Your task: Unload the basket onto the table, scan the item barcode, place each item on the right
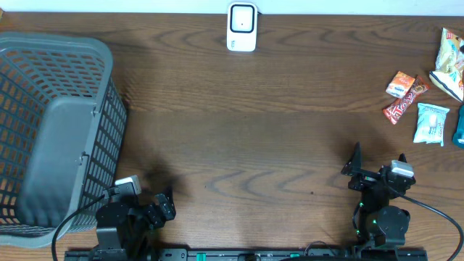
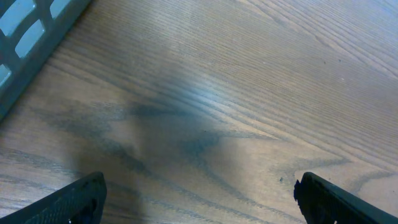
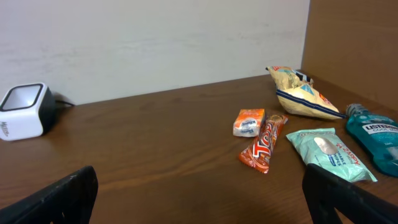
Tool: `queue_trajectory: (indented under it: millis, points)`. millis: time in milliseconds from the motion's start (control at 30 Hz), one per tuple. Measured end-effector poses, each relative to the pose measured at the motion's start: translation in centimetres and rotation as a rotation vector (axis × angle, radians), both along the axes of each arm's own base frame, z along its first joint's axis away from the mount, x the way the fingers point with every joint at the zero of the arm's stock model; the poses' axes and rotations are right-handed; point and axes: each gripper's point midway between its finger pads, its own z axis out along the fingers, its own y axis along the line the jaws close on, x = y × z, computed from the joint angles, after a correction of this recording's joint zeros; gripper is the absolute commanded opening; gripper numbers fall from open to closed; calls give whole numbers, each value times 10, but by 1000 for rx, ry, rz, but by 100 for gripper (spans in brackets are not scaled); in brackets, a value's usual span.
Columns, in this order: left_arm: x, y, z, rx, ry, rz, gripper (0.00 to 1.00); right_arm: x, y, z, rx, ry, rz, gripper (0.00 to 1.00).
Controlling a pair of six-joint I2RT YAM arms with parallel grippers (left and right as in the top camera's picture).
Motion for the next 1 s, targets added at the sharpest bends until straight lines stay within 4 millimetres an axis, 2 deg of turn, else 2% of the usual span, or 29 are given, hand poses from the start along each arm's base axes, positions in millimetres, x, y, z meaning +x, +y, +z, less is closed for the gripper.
queue_trajectory:
  millis: [567, 600, 700, 800, 833, 867, 900, 933, 1000]
  points:
    - [4, 1, 4, -6, -21, 9, 98, 0, 0, 0, 0, 0, 0, 99]
    - [11, 1, 12, -13, -64, 16, 98, 0, 0, 0, 0, 0, 0, 99]
    - [40, 2, 58, -23, -290, 26, 98, 0, 0, 0, 0, 1, 2, 99]
    - [59, 2, 115, -16, -545, 21, 98, 0, 1, 0, 0, 0, 5, 99]
    - [63, 3, 147, 8, -686, 13, 98, 0, 1, 0, 0, 0, 7, 99]
    - [65, 3, 163, 39, -771, 5, 98, 0, 1, 0, 0, 1, 7, 99]
    - [65, 3, 175, 76, -839, -6, 98, 0, 1, 0, 0, 0, 8, 99]
    - [66, 3, 177, 121, -872, -18, 98, 0, 1, 0, 0, 0, 8, 99]
    - [70, 4, 168, 181, -867, -29, 98, 0, 1, 0, 0, 0, 8, 99]
